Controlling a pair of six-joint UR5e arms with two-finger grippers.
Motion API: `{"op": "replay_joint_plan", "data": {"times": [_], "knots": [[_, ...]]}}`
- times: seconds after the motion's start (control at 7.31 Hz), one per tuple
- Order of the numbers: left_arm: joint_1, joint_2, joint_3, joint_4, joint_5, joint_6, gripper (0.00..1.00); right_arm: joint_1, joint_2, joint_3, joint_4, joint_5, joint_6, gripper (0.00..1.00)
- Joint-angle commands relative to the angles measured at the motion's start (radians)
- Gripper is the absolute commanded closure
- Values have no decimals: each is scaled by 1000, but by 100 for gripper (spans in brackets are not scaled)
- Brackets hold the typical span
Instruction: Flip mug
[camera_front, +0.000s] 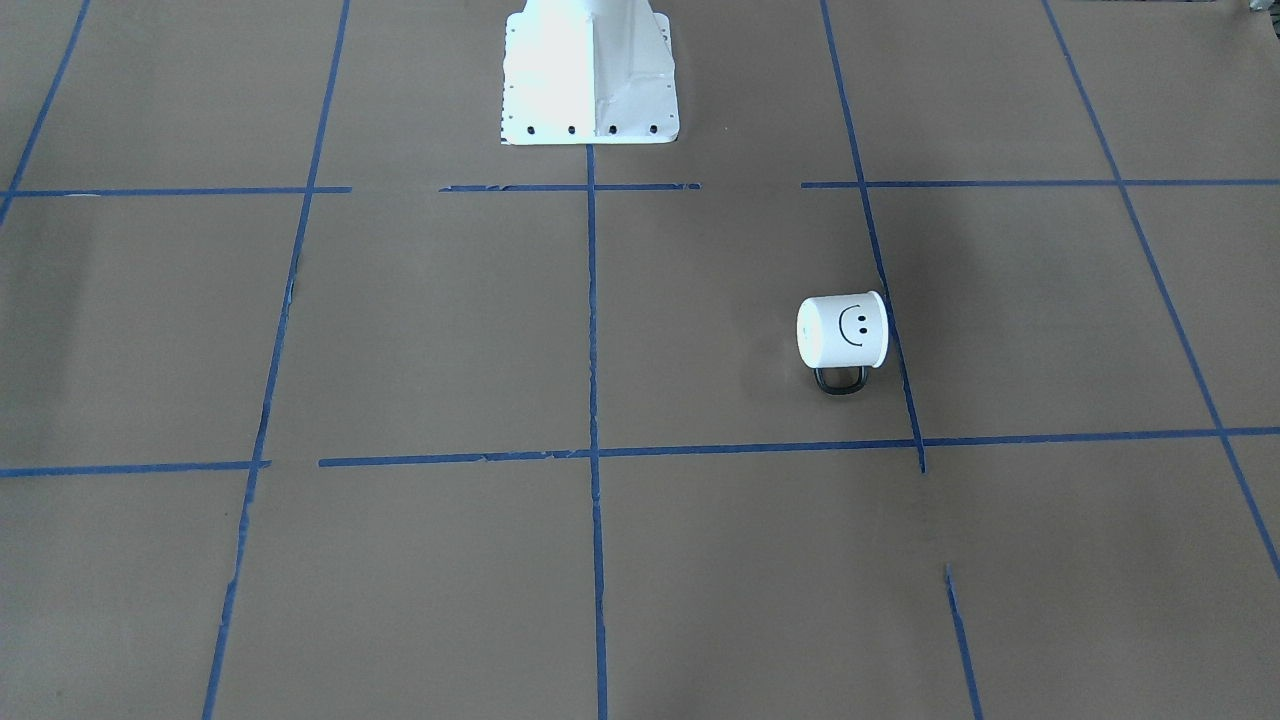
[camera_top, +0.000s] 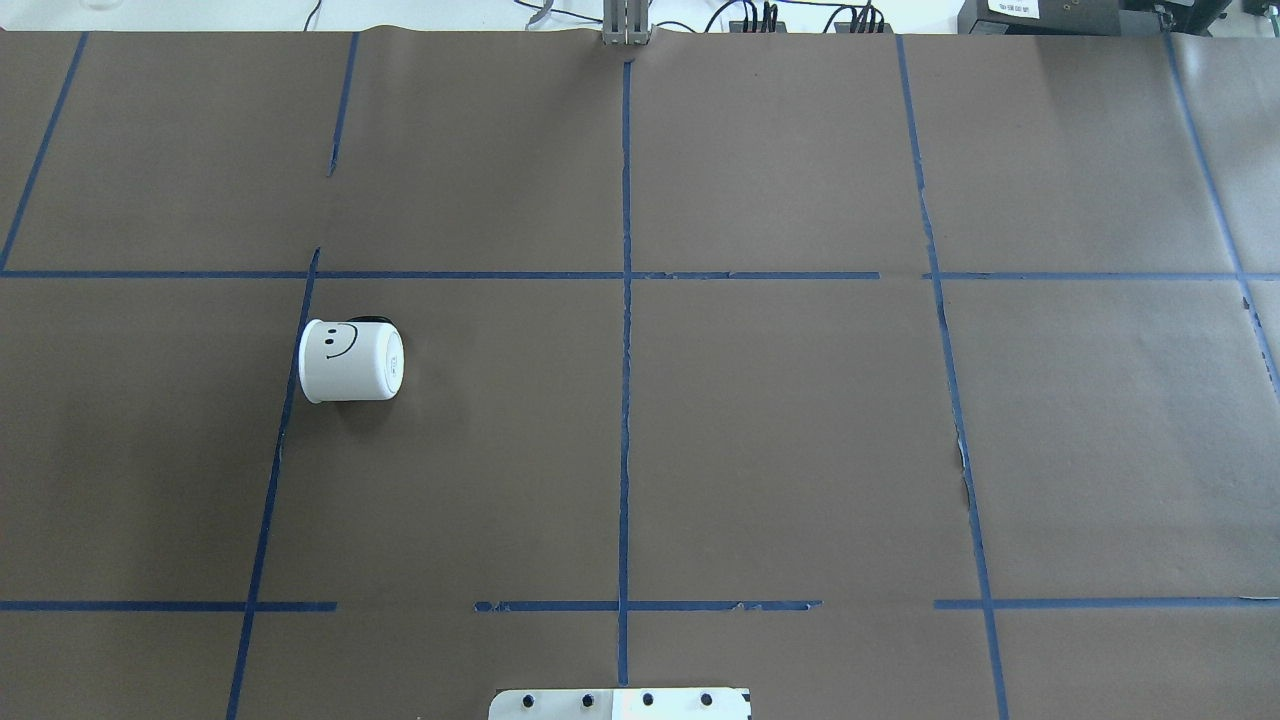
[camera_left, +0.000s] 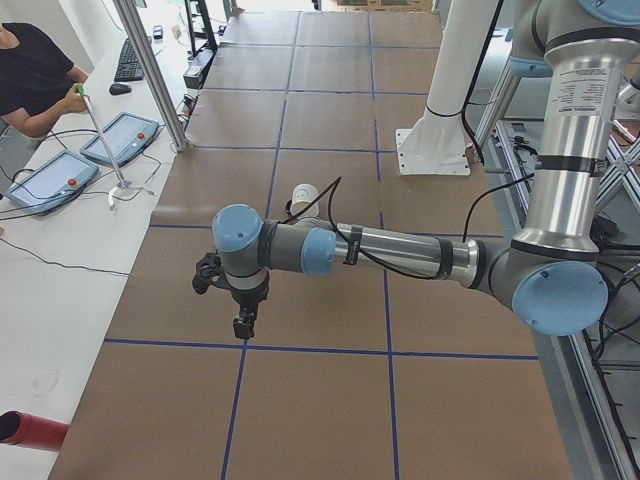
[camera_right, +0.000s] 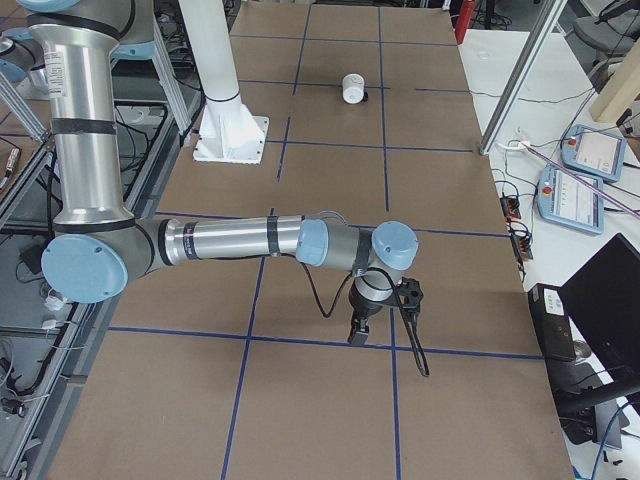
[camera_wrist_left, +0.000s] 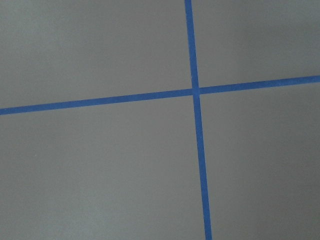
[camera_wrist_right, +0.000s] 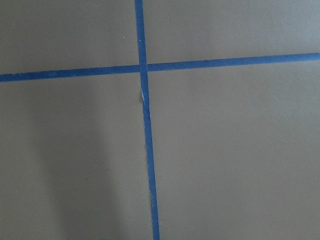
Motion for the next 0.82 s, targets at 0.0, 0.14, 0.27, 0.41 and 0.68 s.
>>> {"op": "replay_joint_plan", "data": {"times": [0.0,0.14,0.27,0.41,0.68], "knots": [[25,-17,9,-194,-11,-70,0,0,0,0,0,0,0,0],[85,-17,9,-289,-81,-193,0,0,0,0,0,0,0,0],[134,-17,10,-417,-123,-327,0,0,0,0,0,0,0,0],[193,-18,10,-525,-126,-458,0,0,0,0,0,0,0,0],[316,-18,69,-816,-125,-780,0,0,0,0,0,0,0,0]]}}
